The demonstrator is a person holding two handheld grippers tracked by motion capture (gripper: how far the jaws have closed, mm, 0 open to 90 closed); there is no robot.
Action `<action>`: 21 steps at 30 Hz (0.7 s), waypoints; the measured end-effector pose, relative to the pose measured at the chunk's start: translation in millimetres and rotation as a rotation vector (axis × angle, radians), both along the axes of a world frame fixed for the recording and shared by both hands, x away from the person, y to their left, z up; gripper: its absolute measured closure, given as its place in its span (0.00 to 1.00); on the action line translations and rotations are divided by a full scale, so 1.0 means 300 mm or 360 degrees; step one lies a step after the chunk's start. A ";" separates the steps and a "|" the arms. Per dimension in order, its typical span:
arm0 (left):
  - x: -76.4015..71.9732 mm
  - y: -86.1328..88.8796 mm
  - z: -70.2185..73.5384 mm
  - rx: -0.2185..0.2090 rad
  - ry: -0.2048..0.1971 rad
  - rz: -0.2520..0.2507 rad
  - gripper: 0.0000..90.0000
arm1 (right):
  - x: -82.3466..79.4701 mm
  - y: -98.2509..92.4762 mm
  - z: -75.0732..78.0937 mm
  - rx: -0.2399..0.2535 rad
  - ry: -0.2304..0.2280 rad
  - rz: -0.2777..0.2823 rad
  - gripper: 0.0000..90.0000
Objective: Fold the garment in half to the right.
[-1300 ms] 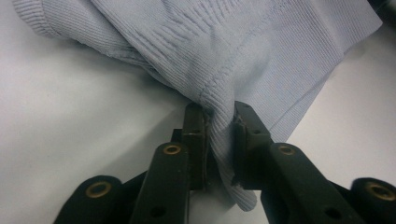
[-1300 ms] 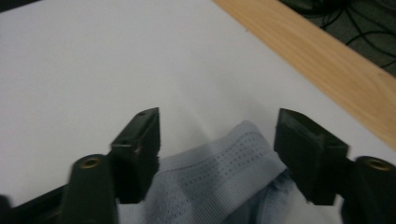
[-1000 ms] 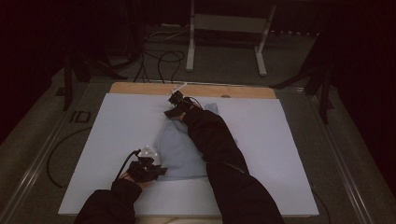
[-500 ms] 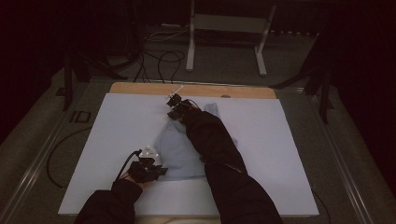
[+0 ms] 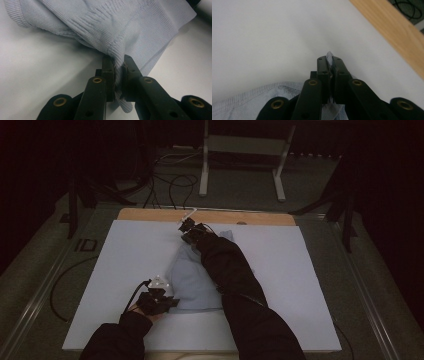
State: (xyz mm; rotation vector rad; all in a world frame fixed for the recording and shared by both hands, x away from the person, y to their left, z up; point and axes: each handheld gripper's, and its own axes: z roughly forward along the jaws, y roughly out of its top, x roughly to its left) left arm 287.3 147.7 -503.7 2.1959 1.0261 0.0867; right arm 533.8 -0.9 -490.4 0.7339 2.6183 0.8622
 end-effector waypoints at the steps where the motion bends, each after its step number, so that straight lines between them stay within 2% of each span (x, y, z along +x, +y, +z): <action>1: 0.000 0.000 0.002 0.0002 0.0001 0.0002 0.93 | 0.000 -0.004 0.012 0.0010 -0.0016 0.0012 0.97; 8: -0.005 -0.006 0.024 -0.0011 -0.0022 0.0007 0.93 | -0.019 -0.031 0.084 0.0064 -0.0067 0.0014 0.97; 10: -0.007 -0.009 0.031 -0.0013 -0.0034 0.0002 0.93 | -0.025 -0.046 0.106 0.0108 -0.0072 0.0017 0.97; 13: -0.011 -0.018 0.044 -0.0018 -0.0047 -0.0005 0.93 | -0.033 -0.063 0.133 0.0113 -0.0100 0.0016 0.97; 21: -0.006 -0.045 0.074 -0.0008 -0.0069 -0.0045 0.93 | -0.047 -0.095 0.168 0.0153 -0.0114 0.0022 0.97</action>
